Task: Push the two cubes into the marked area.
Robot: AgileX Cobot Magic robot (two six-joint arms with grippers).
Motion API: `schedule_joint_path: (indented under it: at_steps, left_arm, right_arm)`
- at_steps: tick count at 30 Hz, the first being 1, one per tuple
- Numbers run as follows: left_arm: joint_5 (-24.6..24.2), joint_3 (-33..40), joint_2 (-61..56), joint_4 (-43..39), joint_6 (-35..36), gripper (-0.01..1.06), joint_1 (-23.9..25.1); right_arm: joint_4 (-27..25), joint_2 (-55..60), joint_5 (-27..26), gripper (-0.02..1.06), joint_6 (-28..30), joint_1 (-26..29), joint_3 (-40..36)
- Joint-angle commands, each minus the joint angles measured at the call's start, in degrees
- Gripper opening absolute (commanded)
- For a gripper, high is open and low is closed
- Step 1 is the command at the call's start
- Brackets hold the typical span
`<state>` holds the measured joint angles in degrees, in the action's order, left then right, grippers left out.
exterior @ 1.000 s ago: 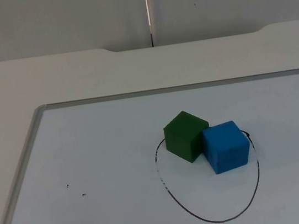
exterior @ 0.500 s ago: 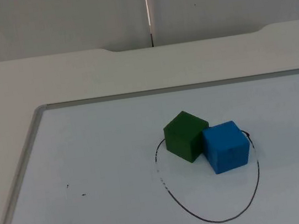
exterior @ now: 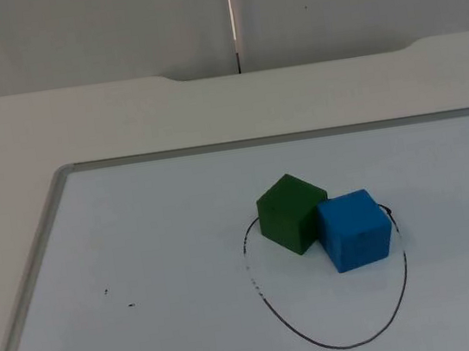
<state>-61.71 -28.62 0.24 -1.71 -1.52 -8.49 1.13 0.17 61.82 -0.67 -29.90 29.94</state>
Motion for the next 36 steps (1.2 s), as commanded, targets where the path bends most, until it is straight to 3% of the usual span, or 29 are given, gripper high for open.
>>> schedule_joint_path:
  at_steps: [1, 13, 23, 29, 36]
  left_arm:
    - [0.10, 0.25, -0.24, -0.30, 0.28, 1.05, 1.49]
    - [0.10, 0.25, -0.24, -0.30, 0.28, 1.05, 4.53]
    - [0.10, 0.25, -0.24, -0.30, 0.28, 1.05, 4.53]
    - [0.10, 0.25, -0.24, -0.30, 0.28, 1.05, 4.53]
    - [0.10, 0.25, -0.24, -0.30, 0.28, 1.05, 4.53]
  right_arm:
    - [-0.28, -0.17, -0.03, 1.05, 0.05, 0.66, -0.38]
    - [-0.21, -0.17, -0.03, 1.05, 0.05, 9.40, -0.38]
    - [-0.21, -0.17, -0.03, 1.05, 0.05, 23.81, -0.38]
    - [-0.21, -0.17, -0.03, 1.05, 0.05, 28.64, -0.38]
    - [-0.21, -0.17, -0.03, 1.05, 0.05, 30.22, -0.38]
